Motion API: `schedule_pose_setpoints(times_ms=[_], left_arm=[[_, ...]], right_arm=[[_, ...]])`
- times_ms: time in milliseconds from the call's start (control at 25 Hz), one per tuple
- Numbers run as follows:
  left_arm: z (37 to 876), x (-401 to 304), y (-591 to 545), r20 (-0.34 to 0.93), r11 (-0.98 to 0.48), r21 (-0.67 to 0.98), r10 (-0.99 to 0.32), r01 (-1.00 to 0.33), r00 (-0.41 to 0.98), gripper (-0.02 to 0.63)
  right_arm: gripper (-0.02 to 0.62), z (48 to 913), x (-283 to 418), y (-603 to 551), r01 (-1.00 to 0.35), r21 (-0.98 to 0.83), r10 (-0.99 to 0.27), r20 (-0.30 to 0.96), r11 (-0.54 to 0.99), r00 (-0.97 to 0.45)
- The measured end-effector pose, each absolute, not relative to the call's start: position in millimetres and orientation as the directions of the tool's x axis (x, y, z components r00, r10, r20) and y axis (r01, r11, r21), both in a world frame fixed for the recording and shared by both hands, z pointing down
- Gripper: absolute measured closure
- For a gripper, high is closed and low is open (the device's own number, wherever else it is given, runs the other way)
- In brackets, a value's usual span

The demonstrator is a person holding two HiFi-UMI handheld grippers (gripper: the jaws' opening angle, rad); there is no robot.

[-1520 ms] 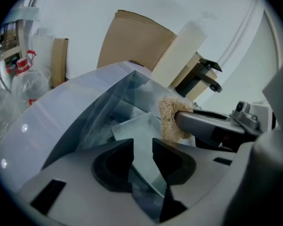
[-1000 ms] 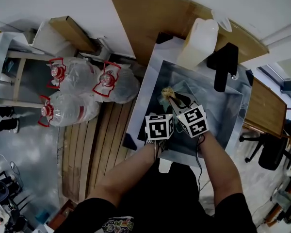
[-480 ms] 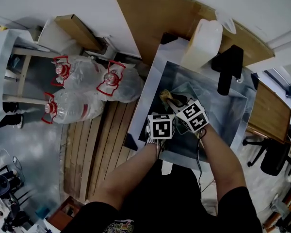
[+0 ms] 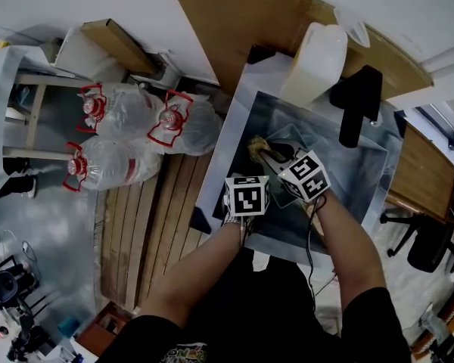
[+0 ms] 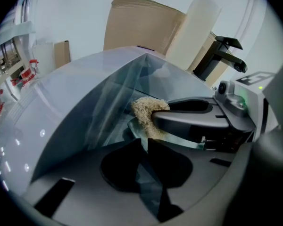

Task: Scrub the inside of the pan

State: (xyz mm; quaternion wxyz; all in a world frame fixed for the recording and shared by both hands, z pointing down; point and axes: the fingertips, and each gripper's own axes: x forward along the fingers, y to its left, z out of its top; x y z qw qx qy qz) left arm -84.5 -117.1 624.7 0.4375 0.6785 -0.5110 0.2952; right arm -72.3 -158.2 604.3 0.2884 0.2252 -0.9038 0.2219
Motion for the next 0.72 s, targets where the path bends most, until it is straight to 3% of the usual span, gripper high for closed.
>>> schedule_pose_setpoints(times_ms=[360, 720], left_arm=[[626, -86, -117, 0.851, -0.097, 0.281, -0.435, -0.955, 0.294, 0.555], [626, -86, -117, 0.851, -0.097, 0.278, -0.436, -0.956, 0.292, 0.555]], right_arm=[[0.502, 607, -40, -177, -0.65, -0.279, -0.379, 0.625, 0.707, -0.682], [0.503, 612, 4, -201, -0.807, -0.205, -0.499, 0.694, 0.554, -0.519]])
